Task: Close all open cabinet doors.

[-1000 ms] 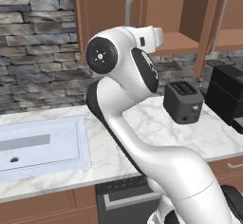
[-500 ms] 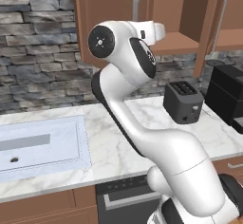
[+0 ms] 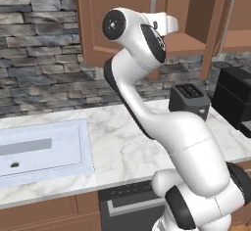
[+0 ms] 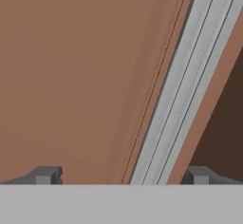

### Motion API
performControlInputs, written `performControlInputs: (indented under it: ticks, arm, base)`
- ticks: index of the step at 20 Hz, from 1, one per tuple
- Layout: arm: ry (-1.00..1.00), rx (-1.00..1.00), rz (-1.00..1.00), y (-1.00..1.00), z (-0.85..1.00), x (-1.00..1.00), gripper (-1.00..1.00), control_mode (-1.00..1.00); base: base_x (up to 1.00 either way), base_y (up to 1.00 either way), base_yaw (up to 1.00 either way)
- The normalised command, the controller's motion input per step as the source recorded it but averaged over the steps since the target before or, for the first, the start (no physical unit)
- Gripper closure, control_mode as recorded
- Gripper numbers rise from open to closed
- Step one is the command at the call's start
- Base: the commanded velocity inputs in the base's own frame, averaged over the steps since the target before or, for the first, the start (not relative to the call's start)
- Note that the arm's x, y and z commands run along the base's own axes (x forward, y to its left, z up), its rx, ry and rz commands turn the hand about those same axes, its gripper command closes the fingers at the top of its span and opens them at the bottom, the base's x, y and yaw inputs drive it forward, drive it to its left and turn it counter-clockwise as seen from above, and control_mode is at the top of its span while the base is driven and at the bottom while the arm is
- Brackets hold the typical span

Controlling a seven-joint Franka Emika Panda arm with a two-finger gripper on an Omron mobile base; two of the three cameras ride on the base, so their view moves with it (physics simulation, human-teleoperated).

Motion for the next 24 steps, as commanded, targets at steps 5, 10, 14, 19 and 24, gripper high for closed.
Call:
performControlInputs:
  ticks: [5, 10, 14, 19, 24]
  arm:
    - [0.00, 0.00, 0.00, 0.00, 0.00, 0.41, -1.00, -1.00]
    - [-0.04, 0.00, 0.00, 0.00, -0.07, 0.32, -1.00, -1.00]
    - [-0.17, 0.00, 0.00, 0.00, -0.24, 0.45, -1.00, -1.00]
    - [-0.14, 0.00, -0.01, 0.00, -0.23, 0.57, -1.00, -1.00]
    - [-0.04, 0.00, -0.03, 0.00, -0.05, 0.56, -1.00, -1.00]
  base:
    - [0.00, 0.00, 0.00]
    - [0.00, 0.00, 0.00]
    - [0.00, 0.00, 0.00]
    - [0.00, 0.00, 0.00]
    - [0.00, 0.00, 0.00]
